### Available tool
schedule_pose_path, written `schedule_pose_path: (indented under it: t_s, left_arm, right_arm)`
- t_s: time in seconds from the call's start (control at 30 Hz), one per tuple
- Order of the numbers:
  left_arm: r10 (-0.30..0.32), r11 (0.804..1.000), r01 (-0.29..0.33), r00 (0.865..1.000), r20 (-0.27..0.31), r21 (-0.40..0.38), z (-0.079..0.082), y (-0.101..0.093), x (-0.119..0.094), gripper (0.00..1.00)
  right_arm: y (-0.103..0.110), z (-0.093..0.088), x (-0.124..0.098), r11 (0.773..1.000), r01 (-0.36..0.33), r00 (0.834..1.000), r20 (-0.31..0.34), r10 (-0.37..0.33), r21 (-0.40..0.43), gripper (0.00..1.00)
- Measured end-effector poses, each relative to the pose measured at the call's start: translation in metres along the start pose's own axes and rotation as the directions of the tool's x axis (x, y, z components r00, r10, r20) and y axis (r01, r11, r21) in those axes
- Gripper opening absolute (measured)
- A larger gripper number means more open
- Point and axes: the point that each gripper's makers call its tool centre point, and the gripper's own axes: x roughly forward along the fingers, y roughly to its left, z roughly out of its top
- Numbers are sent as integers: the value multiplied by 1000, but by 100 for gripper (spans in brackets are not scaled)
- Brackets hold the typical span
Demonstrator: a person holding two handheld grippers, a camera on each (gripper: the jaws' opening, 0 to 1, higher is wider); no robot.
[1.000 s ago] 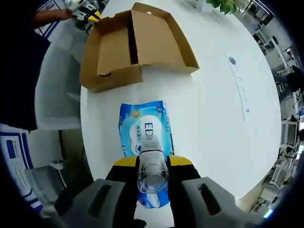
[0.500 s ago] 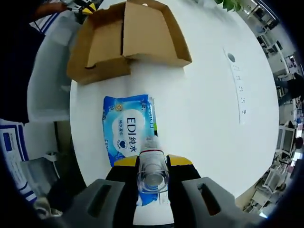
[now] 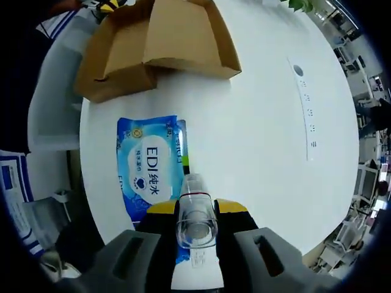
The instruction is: Operate the shoe box by opening the lid, removing the specified soft item, and placing it in the target area until the item is outside and the box remains undamaged.
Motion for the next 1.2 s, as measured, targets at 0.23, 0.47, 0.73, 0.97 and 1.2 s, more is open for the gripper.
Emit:
schedule_pose_path:
  t_s: [0.23, 0.47, 0.73, 0.97, 1.2]
  left_arm:
    - [-3, 1000, 3, 1000, -5, 6, 0, 0, 0, 4]
    - [-3, 1000, 3, 1000, -9, 13, 0, 1, 0, 4]
    - [-1, 1000, 1, 1000, -11, 3, 0, 1, 0, 4]
    - [-1, 1000, 1, 1000, -11, 3, 1, 1, -1, 4]
    - [0, 1000, 0, 1000, -13, 3, 1, 1, -1, 4]
  right_arm:
    - [-4, 2, 14, 1000, 1, 1000, -9, -1, -8, 20]
    - [-6, 5, 26, 1000, -2, 1000, -11, 2, -23, 20]
    - [-3, 7, 34, 1000, -15, 1000, -13, 15, -21, 20]
    - [-4, 6, 34, 1000, -16, 1000, -19, 15, -15, 20]
    - [-1, 6, 33, 1000, -25, 999, -24, 25, -18, 21]
